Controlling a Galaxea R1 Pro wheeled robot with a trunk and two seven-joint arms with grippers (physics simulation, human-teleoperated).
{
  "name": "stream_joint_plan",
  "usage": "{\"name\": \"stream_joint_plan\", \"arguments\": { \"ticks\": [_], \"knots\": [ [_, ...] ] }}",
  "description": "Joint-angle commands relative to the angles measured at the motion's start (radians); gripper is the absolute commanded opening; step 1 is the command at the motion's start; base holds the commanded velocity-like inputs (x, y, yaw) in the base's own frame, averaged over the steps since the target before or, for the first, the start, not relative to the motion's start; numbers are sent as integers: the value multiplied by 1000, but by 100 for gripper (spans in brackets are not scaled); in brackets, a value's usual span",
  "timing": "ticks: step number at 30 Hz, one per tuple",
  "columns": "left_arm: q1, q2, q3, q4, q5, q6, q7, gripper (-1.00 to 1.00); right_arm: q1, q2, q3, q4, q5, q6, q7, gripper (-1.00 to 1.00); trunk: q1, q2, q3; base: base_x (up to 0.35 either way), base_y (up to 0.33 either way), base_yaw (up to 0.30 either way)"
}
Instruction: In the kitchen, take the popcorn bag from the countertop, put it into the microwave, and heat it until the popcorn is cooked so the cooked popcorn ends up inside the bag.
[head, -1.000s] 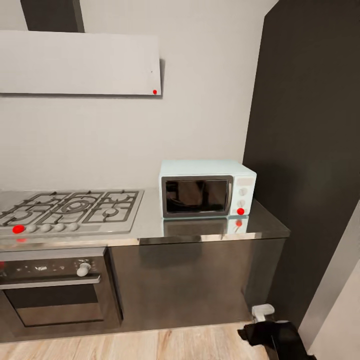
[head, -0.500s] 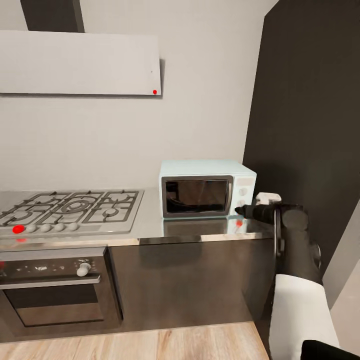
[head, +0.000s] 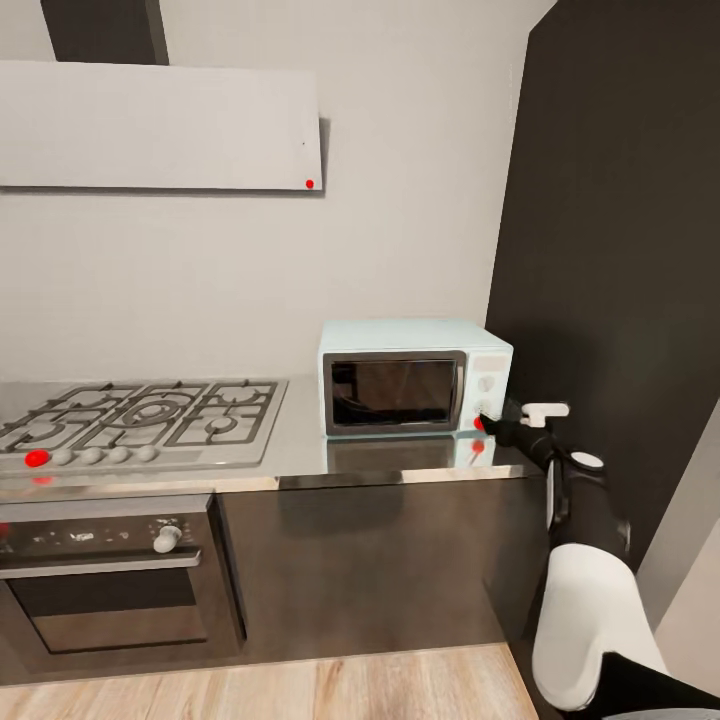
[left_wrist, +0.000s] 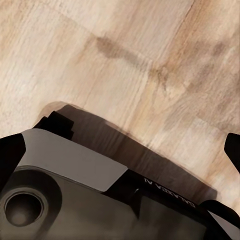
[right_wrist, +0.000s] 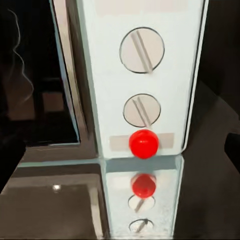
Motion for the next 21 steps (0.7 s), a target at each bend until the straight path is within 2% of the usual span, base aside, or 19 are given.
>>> {"name": "stream_joint_plan", "arguments": {
  "ticks": [1,4,5,8,12,21],
  "knots": [
    [-1,0,-8,0,9,-1,0,100,-1,1,-8,14,7,0,7,100,0,-1,-1,0,0,0],
    [-1,0,-8,0,9,-2,0,100,-1,1,-12,70,48,-5,3,100,0,-1,-1,0,0,0],
    [-1,-1,-8,-1,9,-2,0,100,-1,1,-13,80,80,-4,1,100,0,-1,-1,0,0,0],
    [0,-2,-8,-1,9,-2,0,100,-1,1,-14,106,107,-5,0,100,0,-1,-1,0,0,0],
    [0,-2,-7,-1,7,-2,0,100,-1,-3,-16,115,111,-6,2,100,0,-1,-1,54,-1,0],
    [-1,1,-5,1,8,-2,0,100,-1,-21,-16,140,111,-7,-2,100,0,-1,-1,264,-123,0]
  ]
}}
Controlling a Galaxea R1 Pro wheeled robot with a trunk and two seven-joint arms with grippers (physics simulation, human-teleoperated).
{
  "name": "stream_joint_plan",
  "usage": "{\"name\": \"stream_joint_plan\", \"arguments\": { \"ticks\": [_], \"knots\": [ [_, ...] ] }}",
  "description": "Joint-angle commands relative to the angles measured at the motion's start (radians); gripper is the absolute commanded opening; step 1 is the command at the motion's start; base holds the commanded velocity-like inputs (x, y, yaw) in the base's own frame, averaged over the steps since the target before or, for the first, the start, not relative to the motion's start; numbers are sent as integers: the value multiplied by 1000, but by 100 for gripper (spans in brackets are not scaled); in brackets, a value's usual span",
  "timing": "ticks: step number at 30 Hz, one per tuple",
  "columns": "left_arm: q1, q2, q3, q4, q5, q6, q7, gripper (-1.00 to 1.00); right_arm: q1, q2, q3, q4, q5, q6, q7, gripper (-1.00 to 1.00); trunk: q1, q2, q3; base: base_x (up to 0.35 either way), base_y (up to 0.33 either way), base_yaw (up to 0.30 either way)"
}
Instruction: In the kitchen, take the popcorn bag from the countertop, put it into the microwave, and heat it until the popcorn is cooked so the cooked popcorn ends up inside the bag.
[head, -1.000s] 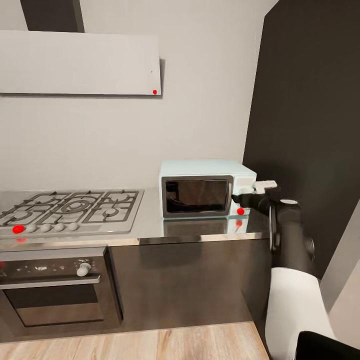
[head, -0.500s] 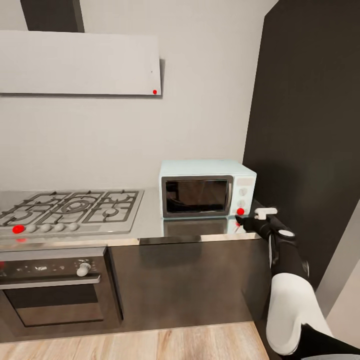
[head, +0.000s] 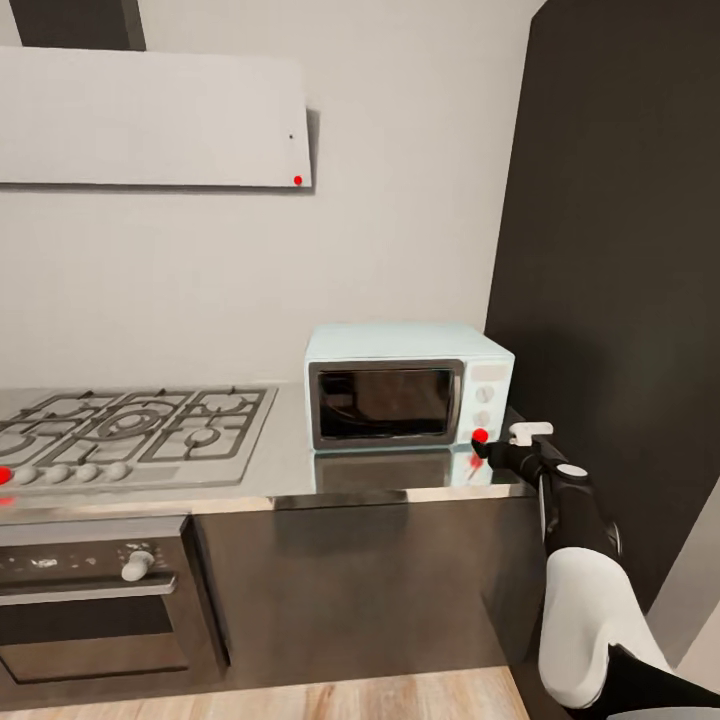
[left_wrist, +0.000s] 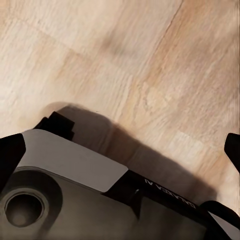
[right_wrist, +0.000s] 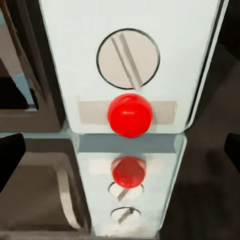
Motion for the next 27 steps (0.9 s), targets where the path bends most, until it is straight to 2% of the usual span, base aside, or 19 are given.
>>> {"name": "stream_joint_plan", "arguments": {
  "ticks": [1,9,10,17,27],
  "knots": [
    [-1,0,-8,0,10,-1,0,100,-1,1,-5,17,7,2,8,100,0,-1,-1,203,-137,0],
    [0,0,-8,0,11,-1,0,100,-1,4,-4,49,6,2,5,100,0,-1,-1,33,-22,0],
    [-1,0,-8,0,11,-1,0,100,-1,4,-4,53,6,1,5,-100,0,-1,-1,0,0,0],
    [-1,0,-8,0,11,-1,0,100,-1,1,-7,58,7,2,1,-100,0,-1,-1,0,0,0],
    [-1,-1,-8,-1,11,-1,0,100,-1,0,-11,56,6,1,-85,-100,0,-1,-1,0,0,0]
  ]
}}
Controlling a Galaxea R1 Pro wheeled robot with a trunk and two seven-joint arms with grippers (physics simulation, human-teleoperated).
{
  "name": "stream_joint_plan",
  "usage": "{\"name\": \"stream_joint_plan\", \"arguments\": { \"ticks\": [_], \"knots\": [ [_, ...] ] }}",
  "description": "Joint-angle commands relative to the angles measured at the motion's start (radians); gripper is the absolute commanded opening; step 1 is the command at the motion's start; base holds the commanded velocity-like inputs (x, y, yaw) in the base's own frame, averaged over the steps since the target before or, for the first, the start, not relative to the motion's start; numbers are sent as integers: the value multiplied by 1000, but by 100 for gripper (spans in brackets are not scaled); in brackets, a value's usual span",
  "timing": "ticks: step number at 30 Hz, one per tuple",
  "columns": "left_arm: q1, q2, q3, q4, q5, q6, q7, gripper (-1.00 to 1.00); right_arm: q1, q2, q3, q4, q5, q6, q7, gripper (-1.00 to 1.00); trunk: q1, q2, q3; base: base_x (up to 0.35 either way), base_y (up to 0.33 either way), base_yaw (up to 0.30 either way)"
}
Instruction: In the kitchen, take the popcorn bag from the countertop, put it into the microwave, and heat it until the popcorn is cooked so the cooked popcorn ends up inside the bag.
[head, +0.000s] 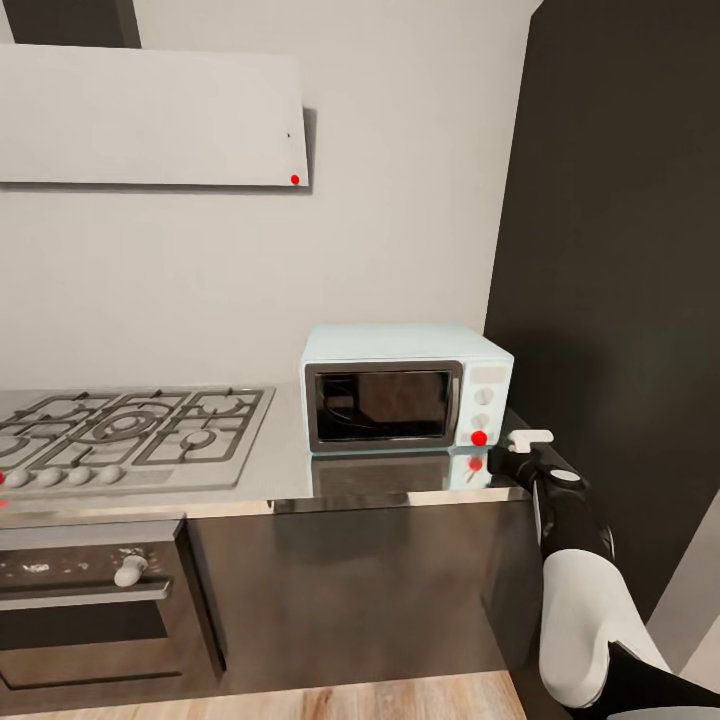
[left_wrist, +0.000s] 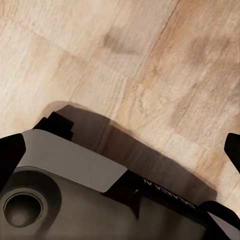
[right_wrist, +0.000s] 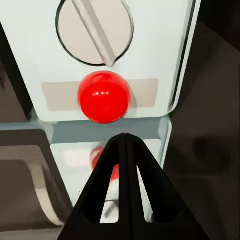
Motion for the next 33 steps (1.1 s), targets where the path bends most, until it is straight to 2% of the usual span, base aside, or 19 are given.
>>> {"name": "stream_joint_plan", "arguments": {
  "ticks": [1,14,18,22,23,26,29,31,32,33],
  "knots": [
    [-1,0,-8,0,9,-1,0,100,-1,2,-5,-2,7,2,7,-100,0,-1,-1,58,0,0],
    [0,1,-8,0,8,-1,0,100,-1,4,-4,22,9,2,8,-100,0,-1,-1,249,0,0],
    [-1,1,-8,1,8,-1,0,100,-1,4,-4,40,14,2,10,-100,0,-1,-1,-11,0,0],
    [-1,-1,-8,2,9,-1,0,100,-1,2,-5,25,13,2,31,-100,0,-1,-1,-290,0,0],
    [-1,-2,-8,2,9,-1,0,100,-1,2,-5,16,12,3,62,-100,0,-1,-1,-337,0,0],
    [0,-2,-9,2,9,-1,0,100,-1,2,-13,-114,11,42,237,-100,0,-1,-1,-338,0,0],
    [-1,-2,-10,2,9,-1,0,100,3,3,-68,-294,14,175,401,-100,0,-1,-1,-338,0,0],
    [-1,-3,-10,2,9,-1,0,100,55,8,-80,-461,12,221,518,-100,0,-1,-1,-338,0,0],
    [-1,-4,-10,2,9,-1,0,100,110,11,-82,-551,10,250,579,-100,0,-1,-1,-338,0,0],
    [-1,-4,-9,2,9,-1,0,100,144,13,-83,-587,11,263,605,-100,0,-1,-1,-338,0,0]
  ]
}}
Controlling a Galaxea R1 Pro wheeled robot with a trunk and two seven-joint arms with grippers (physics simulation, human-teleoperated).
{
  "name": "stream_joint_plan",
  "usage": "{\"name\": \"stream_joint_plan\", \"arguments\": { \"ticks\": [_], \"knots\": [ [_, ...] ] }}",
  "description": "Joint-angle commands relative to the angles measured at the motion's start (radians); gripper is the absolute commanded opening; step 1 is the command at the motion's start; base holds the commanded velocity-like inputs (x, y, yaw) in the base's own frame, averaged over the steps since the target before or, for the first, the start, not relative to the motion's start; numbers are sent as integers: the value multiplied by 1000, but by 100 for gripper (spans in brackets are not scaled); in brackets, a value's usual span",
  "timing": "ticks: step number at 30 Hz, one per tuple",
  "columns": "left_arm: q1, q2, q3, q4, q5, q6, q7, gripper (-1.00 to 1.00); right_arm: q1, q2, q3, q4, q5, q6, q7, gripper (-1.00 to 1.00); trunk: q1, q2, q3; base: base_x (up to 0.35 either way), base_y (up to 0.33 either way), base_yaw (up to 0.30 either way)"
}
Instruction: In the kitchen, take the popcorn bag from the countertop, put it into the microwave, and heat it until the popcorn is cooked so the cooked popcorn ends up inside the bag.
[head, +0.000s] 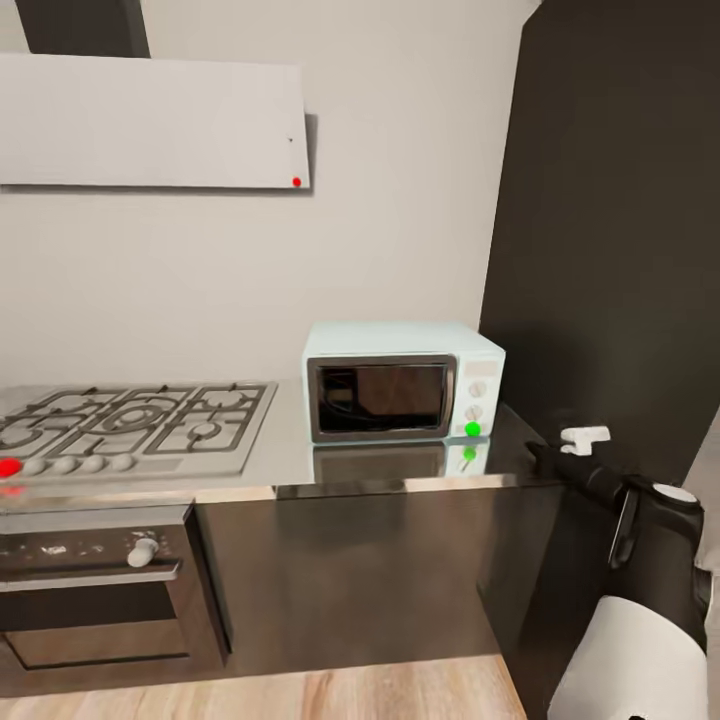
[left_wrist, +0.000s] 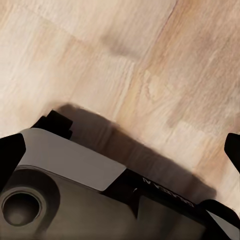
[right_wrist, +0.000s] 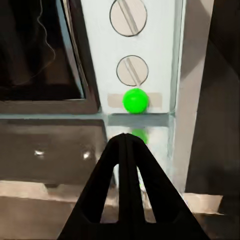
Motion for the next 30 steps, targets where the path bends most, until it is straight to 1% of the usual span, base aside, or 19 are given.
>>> {"name": "stream_joint_plan", "arguments": {
  "ticks": [1,5,7,8,9,11,12,13,14,15,16,17,18,19,20,24,25,27,30],
  "knots": [
    [0,0,-8,0,9,-1,0,100,22,3,-3,-24,6,15,23,-100,-1,-1,-1,-338,0,0],
    [0,1,-8,0,9,-1,0,100,36,5,-2,-32,10,20,32,-100,-1,-1,-1,-338,0,0],
    [-1,1,-8,0,9,-1,0,100,37,6,-1,17,13,20,31,-100,-1,-1,-1,-338,0,0],
    [-1,1,-8,0,9,-1,0,100,37,6,-1,48,30,19,31,-100,-1,-1,-1,-338,0,0],
    [0,1,-8,0,9,-1,1,100,38,6,-2,90,62,17,31,-100,-1,-1,-1,-338,0,0],
    [-1,0,-8,0,9,-1,1,100,40,6,-3,271,160,9,-3,-100,-1,-1,-1,-338,0,0],
    [-1,0,-8,0,9,-1,1,100,43,-1,-4,435,208,-14,-88,-100,-1,-1,-1,-338,0,0],
    [-1,0,-8,0,9,0,1,100,44,-7,-8,646,236,-98,-263,-100,-1,-1,-1,-338,0,0],
    [-1,0,-8,0,9,0,1,100,46,-26,-10,818,245,-174,-425,-100,-1,-1,-1,-338,0,0],
    [-1,0,-8,0,9,0,1,100,51,-56,-9,953,247,-217,-540,-100,-1,-1,-1,-338,0,0],
    [-1,0,-8,0,9,0,1,100,59,-101,-9,1135,249,-264,-664,-100,-1,-1,-1,-338,0,0],
    [0,0,-8,0,9,0,1,100,63,-135,-5,1257,251,-303,-733,-100,-1,-1,-1,-338,0,0],
    [0,1,-8,0,9,0,1,100,67,-168,0,1392,252,-361,-831,-100,-1,-1,-1,-338,0,0],
    [-1,1,-8,0,9,0,1,100,81,-175,1,1424,252,-376,-876,-100,-1,-1,-1,-338,0,0],
    [-1,1,-8,0,9,0,1,100,136,-179,2,1446,252,-387,-916,-100,-1,-1,-1,-338,0,0],
    [-1,3,-9,0,-1,3,0,100,270,-185,3,1457,250,-392,-945,-100,-1,-1,-1,-200,0,0],
    [-1,3,-9,0,-3,3,0,100,296,-186,2,1458,247,-386,-978,-100,-1,-1,-1,-21,0,0],
    [0,10,-11,0,-5,4,1,100,325,-186,2,1459,244,-387,-1031,-100,-1,-1,-1,-8,0,17],
    [-1,23,-13,0,-11,5,1,100,368,-185,2,1459,244,-394,-1050,-100,-1,-1,-1,-1,0,208]
  ]
}}
